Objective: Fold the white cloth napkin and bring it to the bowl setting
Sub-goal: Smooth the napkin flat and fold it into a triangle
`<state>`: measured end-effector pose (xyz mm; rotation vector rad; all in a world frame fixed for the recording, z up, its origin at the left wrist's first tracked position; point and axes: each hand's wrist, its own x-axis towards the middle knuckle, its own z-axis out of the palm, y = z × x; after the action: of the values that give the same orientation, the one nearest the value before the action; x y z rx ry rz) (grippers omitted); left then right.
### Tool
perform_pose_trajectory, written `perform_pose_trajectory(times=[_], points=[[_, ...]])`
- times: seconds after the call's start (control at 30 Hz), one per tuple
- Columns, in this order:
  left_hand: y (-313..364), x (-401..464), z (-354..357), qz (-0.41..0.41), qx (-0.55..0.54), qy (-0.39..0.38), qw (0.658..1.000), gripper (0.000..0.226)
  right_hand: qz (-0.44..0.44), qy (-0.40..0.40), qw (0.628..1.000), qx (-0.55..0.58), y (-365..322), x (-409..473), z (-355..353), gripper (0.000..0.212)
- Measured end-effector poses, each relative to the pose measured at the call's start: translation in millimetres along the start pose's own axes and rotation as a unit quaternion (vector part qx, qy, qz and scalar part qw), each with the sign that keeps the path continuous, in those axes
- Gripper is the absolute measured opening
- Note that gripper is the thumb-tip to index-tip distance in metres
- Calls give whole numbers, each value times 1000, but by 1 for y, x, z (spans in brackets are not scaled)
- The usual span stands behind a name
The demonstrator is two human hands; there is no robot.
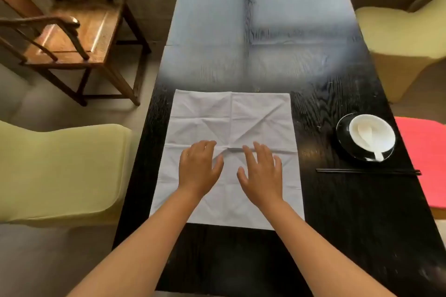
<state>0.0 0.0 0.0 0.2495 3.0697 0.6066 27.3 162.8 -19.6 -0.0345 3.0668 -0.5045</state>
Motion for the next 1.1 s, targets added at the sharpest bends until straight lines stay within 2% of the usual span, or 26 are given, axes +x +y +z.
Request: perform_pose_trajectory(times=[0.03,0.07,0.27,0.4,0.5,0.7,0.8,0.87,0.9,1.0,1.03,1.1], points=[[-3,-6,13,-5,-11,-29,1000,47,15,-21,1000,-14,-1,-6,14,56],[-6,-11,26,-4,-7,-26,1000,49,15,-14,999,-27,-2,-10,27,58],[-34,-52,97,57,87,-81,991,56,7,-73,995,-60,-1,-42,93,60],[-55,-69,116,109,111,-125,980,61,-11,-94,991,-91,18,-55,102,62],[-76,-67,111,116,114,-128,978,62,21,-86,990,-111,51,-60,90,65],[-147,-52,83,1,124,-120,985,67,97,-82,984,-129,114,-57,61,66],[-151,-39,74,-96,126,-99,982,69,159,-45,978,-126,109,-46,57,67],[-132,-26,79,-116,114,-67,985,67,140,-12,983,-115,87,-33,60,66],[-117,-19,84,-91,100,-57,989,65,101,-7,990,-102,71,-25,65,65],[-68,-2,107,55,85,-70,992,60,-11,-41,996,-80,26,2,87,62],[-56,3,114,88,90,-77,989,58,-23,-51,995,-80,18,12,94,60],[-47,16,124,95,87,-81,988,57,-24,-67,994,-87,15,32,103,58]])
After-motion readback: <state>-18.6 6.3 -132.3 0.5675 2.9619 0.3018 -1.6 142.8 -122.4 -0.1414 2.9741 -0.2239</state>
